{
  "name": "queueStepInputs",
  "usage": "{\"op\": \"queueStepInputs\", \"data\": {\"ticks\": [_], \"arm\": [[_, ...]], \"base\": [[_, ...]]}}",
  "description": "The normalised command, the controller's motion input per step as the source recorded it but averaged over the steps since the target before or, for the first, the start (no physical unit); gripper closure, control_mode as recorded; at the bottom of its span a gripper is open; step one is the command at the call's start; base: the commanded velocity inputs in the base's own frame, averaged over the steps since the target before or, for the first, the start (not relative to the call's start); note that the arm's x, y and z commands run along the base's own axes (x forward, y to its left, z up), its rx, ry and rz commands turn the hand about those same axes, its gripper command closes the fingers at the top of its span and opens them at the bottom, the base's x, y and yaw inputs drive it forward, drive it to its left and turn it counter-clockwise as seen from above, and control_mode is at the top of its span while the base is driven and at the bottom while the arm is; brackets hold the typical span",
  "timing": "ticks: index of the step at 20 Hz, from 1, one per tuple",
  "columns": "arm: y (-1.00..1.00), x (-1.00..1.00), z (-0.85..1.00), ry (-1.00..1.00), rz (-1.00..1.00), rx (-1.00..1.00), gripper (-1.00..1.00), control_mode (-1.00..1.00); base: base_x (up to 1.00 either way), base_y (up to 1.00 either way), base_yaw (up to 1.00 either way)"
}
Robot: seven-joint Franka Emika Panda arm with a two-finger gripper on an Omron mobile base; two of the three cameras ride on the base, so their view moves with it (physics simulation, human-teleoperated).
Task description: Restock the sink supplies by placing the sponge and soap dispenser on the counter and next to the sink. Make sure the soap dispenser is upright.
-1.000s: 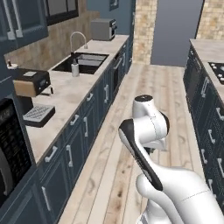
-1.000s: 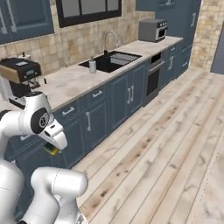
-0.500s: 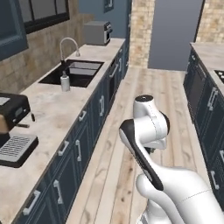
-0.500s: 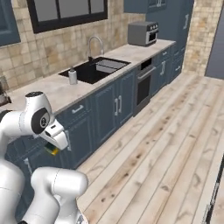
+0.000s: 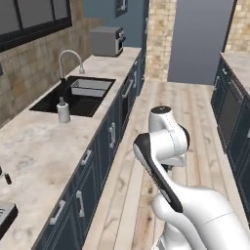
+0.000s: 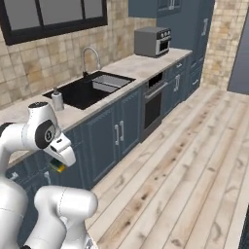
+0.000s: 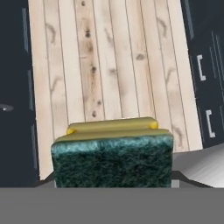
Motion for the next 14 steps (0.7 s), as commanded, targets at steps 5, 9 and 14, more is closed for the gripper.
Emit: {"op": "queueStepInputs", "data": {"ticks": [5, 9, 14], "arm": [[0.0, 0.0, 0.0, 0.0, 0.0, 0.0, 1.0, 1.0], [0.0, 0.0, 0.0, 0.0, 0.0, 0.0, 1.0, 1.0], [0.0, 0.0, 0.0, 0.0, 0.0, 0.0, 1.0, 1.0]], "base": [[1.0, 0.0, 0.0], [1.0, -0.05, 0.0], [1.0, -0.18, 0.06]]}}
